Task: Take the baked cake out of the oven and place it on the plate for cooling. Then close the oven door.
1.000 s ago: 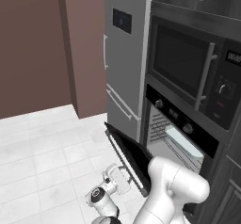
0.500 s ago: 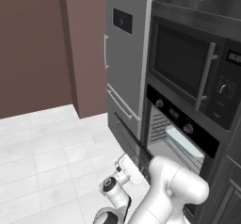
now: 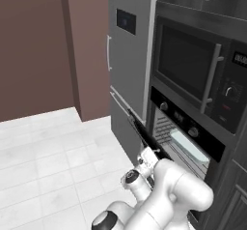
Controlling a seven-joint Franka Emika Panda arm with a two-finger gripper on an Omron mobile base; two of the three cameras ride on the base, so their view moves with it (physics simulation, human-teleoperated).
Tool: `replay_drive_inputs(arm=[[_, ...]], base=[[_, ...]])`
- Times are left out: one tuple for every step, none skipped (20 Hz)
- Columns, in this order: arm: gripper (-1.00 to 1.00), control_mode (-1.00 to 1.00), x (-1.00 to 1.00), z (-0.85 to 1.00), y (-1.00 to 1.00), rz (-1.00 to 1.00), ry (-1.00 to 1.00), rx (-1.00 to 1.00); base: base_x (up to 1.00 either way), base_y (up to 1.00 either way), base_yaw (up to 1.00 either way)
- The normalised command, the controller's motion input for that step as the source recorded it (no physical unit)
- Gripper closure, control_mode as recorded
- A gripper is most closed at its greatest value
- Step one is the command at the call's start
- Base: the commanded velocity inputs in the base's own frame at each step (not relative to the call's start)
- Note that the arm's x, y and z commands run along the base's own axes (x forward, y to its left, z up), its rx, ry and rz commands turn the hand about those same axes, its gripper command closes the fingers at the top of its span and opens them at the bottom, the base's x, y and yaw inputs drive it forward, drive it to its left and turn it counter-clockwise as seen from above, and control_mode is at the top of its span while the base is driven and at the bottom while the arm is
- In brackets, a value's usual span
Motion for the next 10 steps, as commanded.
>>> replay_drive_inputs(arm=[[-1.00, -1.00, 0.48, 0.05, -0.97, -0.18, -0.04, -0.11], [-1.00, -1.00, 0.48, 0.04, -0.97, -0.18, -0.03, -0.11], [-1.00, -1.00, 0.49, 0.04, -0.97, -0.18, -0.04, -0.11], [-1.00, -1.00, 0.50, 0.03, -0.98, -0.18, -0.03, -0.11], [-1.00, -1.00, 0.48, 0.04, -0.94, -0.18, -0.04, -0.11], [-1.00, -1.00, 0.49, 0.04, -0.95, -0.18, -0.04, -0.11], [-1.00, -1.00, 0.49, 0.04, -0.97, -0.18, -0.04, -0.11], [-1.00, -1.00, 0.49, 0.04, -0.96, -0.18, -0.04, -0.11], [-1.00, -1.00, 0.49, 0.05, -0.96, -0.18, -0.05, -0.11], [-1.00, -1.00, 0.52, 0.04, -0.99, -0.18, -0.03, -0.11]], base=[[0.00, 0.00, 0.00], [0.00, 0.00, 0.00], [0.00, 0.00, 0.00], [0.00, 0.00, 0.00], [0.00, 0.00, 0.00], [0.00, 0.00, 0.00], [0.00, 0.00, 0.00], [0.00, 0.00, 0.00], [0.00, 0.00, 0.00], [0.00, 0.00, 0.00]])
